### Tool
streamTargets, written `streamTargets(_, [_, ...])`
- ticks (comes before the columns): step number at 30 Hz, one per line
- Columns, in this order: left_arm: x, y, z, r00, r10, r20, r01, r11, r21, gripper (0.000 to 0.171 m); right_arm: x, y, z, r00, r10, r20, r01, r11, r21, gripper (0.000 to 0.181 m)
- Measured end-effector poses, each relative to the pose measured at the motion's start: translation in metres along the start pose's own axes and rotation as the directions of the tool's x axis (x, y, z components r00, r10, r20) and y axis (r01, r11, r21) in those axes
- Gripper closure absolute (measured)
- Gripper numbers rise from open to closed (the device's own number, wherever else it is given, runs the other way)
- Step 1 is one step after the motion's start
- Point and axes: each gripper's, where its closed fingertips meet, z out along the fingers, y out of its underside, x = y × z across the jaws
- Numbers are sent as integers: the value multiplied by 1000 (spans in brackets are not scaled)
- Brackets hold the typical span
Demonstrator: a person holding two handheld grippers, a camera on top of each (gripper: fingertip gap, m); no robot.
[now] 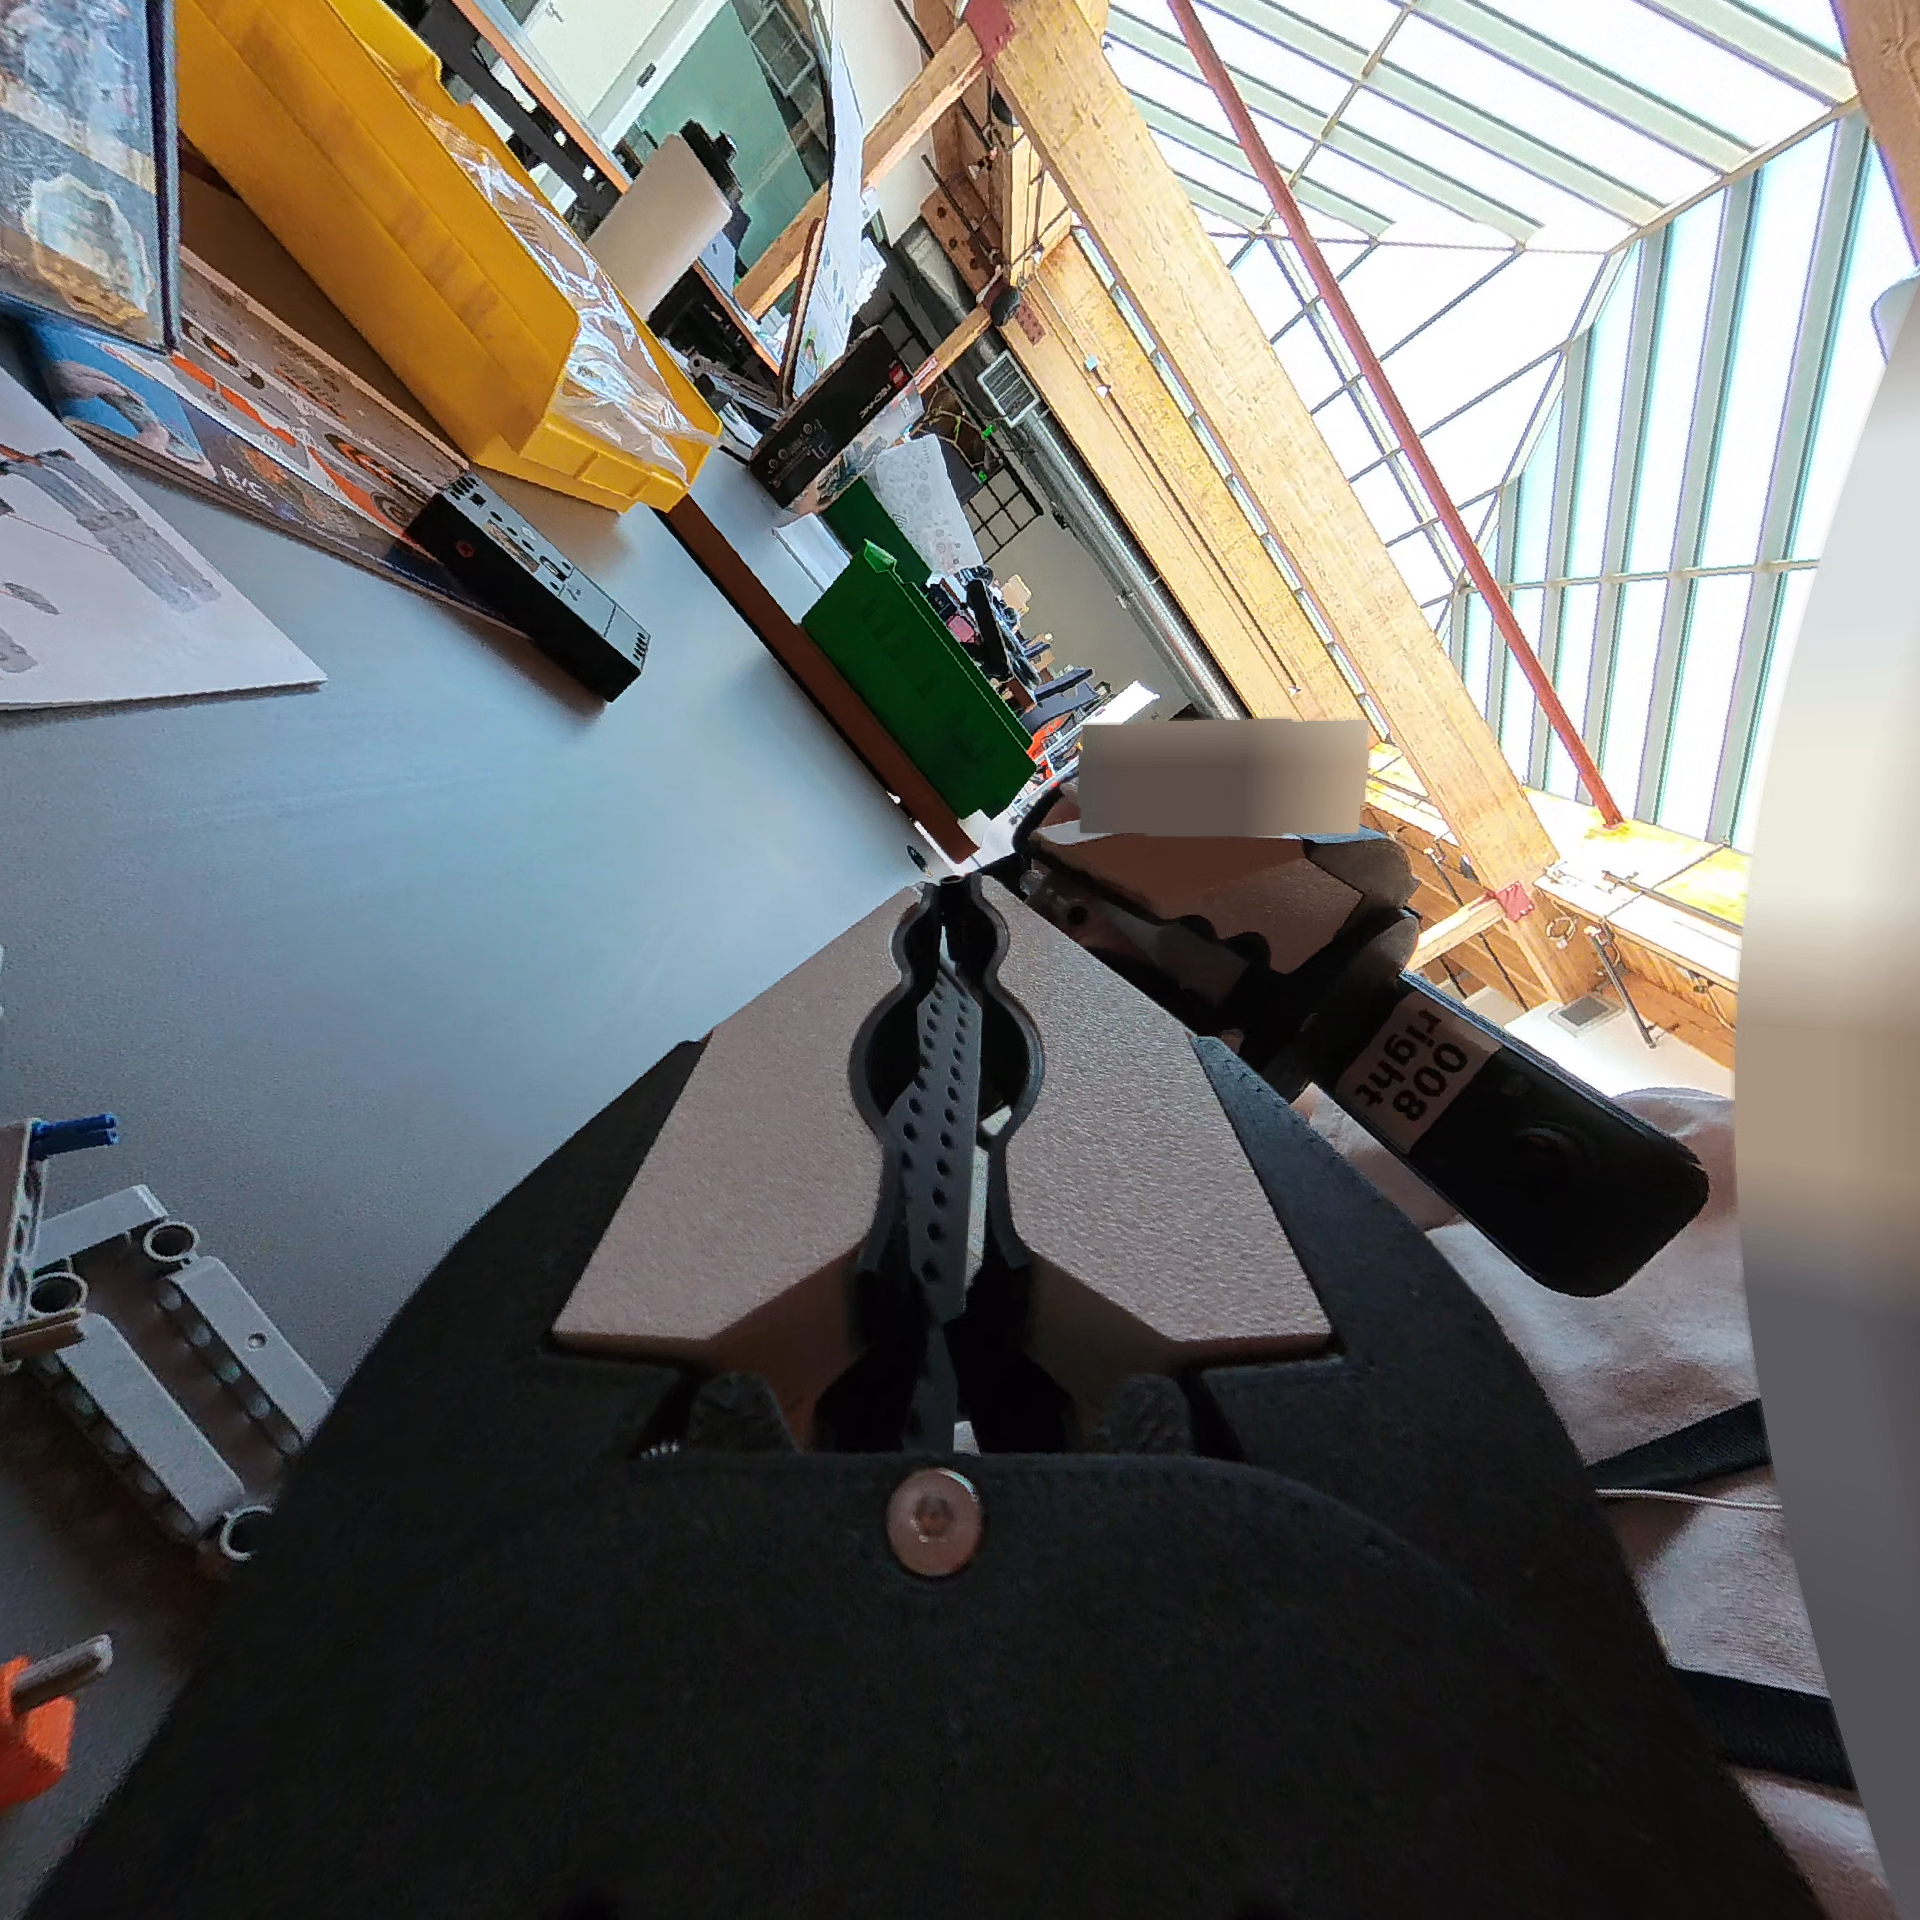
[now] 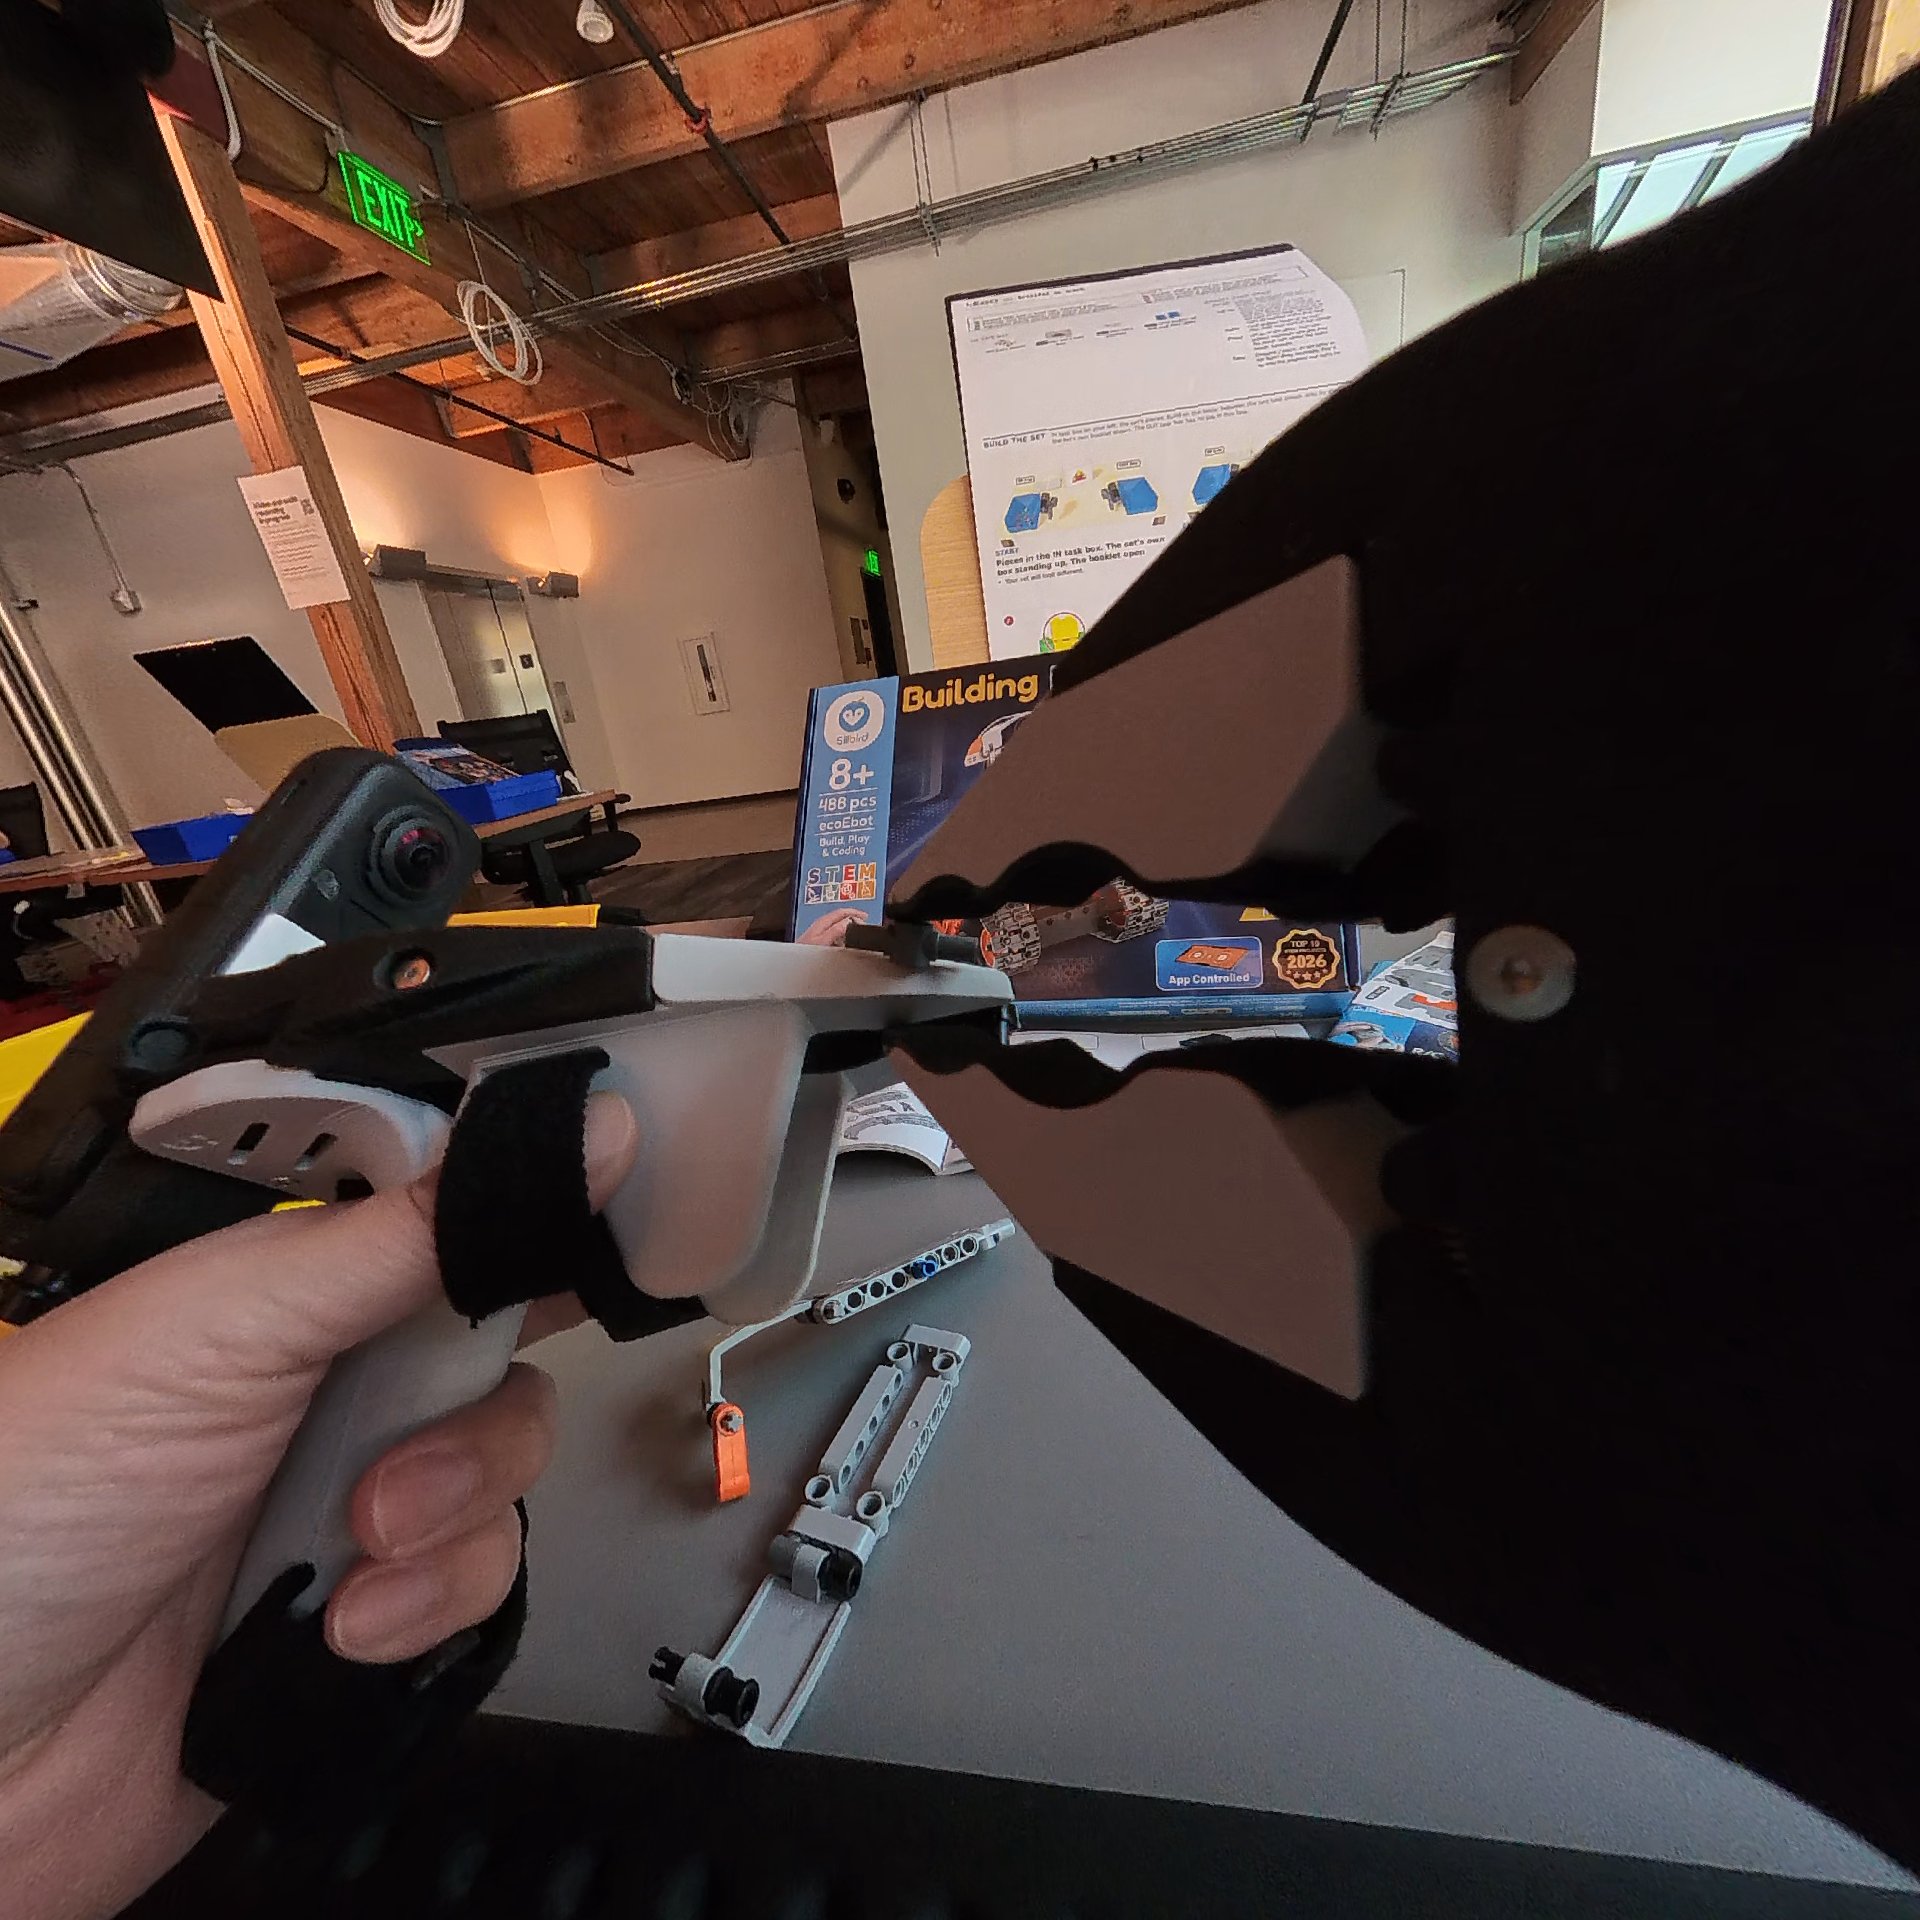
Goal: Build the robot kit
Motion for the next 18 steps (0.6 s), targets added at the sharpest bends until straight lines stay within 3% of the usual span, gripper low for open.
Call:
streamTargets(9, [-3, -6, -5, 998, -61, -15, 61, 998, 30, 170, -2, 1, -4, 1000, 17, 6, -17, 1000, 17, 173])
streamTargets(11, [-5, -7, -7, 998, -69, -12, 69, 997, 34, 170, -3, 5, -4, 991, 129, 32, -130, 991, 31, 173])
streamTargets(13, [-7, -8, -10, 998, -69, -5, 69, 997, 40, 171, 2, 6, -6, 918, 391, 69, -396, 914, 89, 173])
streamTargets(14, [-9, -7, -11, 998, -69, 0, 69, 997, 40, 171, 1, 3, -7, 828, 545, 134, -560, 819, 125, 173])
streamTargets(15, [-10, -7, -12, 998, -69, 5, 69, 997, 38, 170, 0, -3, -10, 694, 682, 230, -718, 678, 156, 173])
streamTargets(17, [-11, -4, -13, 997, -76, 12, 76, 997, 31, 171, 8, -14, -18, 304, 832, 465, -952, 254, 168, 173])
streamTargets(18, [-10, -4, -13, 997, -77, 15, 77, 997, 31, 171, 17, -13, -21, 98, 825, 556, -990, 23, 141, 173])
